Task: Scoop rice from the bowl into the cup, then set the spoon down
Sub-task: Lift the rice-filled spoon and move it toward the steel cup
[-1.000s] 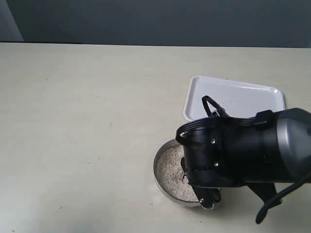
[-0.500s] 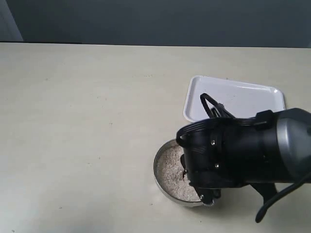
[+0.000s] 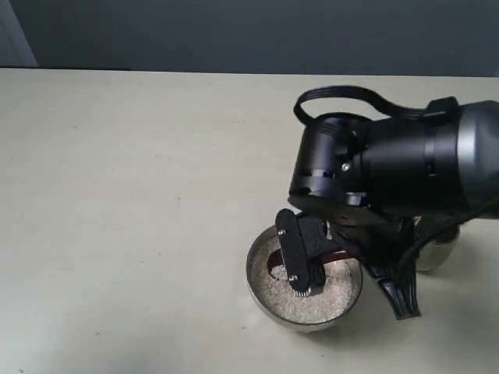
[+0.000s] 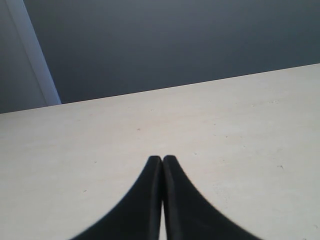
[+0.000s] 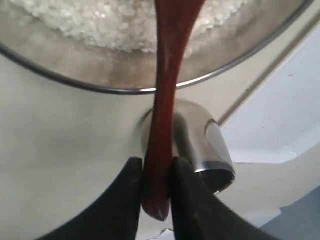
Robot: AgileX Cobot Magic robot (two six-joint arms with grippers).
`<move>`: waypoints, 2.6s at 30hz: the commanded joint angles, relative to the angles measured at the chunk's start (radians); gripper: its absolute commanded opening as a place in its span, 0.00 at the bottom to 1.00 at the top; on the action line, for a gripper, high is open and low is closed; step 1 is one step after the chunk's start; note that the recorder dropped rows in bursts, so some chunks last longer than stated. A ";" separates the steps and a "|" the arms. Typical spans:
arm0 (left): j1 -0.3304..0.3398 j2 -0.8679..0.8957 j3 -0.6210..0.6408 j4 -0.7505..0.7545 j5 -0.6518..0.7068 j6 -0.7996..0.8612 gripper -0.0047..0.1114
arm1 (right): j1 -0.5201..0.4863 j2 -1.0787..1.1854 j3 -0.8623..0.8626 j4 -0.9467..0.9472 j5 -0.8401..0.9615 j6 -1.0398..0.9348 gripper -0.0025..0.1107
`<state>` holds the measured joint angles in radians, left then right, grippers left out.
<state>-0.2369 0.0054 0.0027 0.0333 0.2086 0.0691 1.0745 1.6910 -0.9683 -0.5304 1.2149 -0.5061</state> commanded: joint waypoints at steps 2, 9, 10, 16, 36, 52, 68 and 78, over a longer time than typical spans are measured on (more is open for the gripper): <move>-0.005 -0.005 -0.003 -0.003 -0.007 -0.005 0.04 | -0.063 -0.063 -0.006 0.020 0.006 -0.017 0.02; -0.005 -0.005 -0.003 -0.003 -0.004 -0.005 0.04 | -0.117 -0.113 -0.006 0.092 0.006 -0.043 0.02; -0.005 -0.005 -0.003 -0.003 -0.004 -0.005 0.04 | -0.121 -0.115 -0.006 0.099 0.006 -0.043 0.02; -0.005 -0.005 -0.003 -0.003 -0.004 -0.005 0.04 | -0.130 -0.119 -0.006 0.167 0.006 -0.062 0.02; -0.005 -0.005 -0.003 -0.003 -0.004 -0.005 0.04 | -0.168 -0.119 -0.004 0.274 0.006 -0.074 0.02; -0.005 -0.005 -0.003 -0.003 -0.006 -0.005 0.04 | -0.292 -0.140 -0.004 0.263 0.006 -0.079 0.02; -0.005 -0.005 -0.003 -0.003 -0.006 -0.005 0.04 | -0.368 -0.154 -0.004 0.248 0.006 -0.079 0.02; -0.005 -0.005 -0.003 -0.003 -0.006 -0.005 0.04 | -0.466 -0.203 -0.004 0.266 0.006 -0.085 0.02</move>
<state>-0.2369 0.0054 0.0027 0.0333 0.2086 0.0691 0.6370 1.5058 -0.9683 -0.2740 1.2190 -0.5823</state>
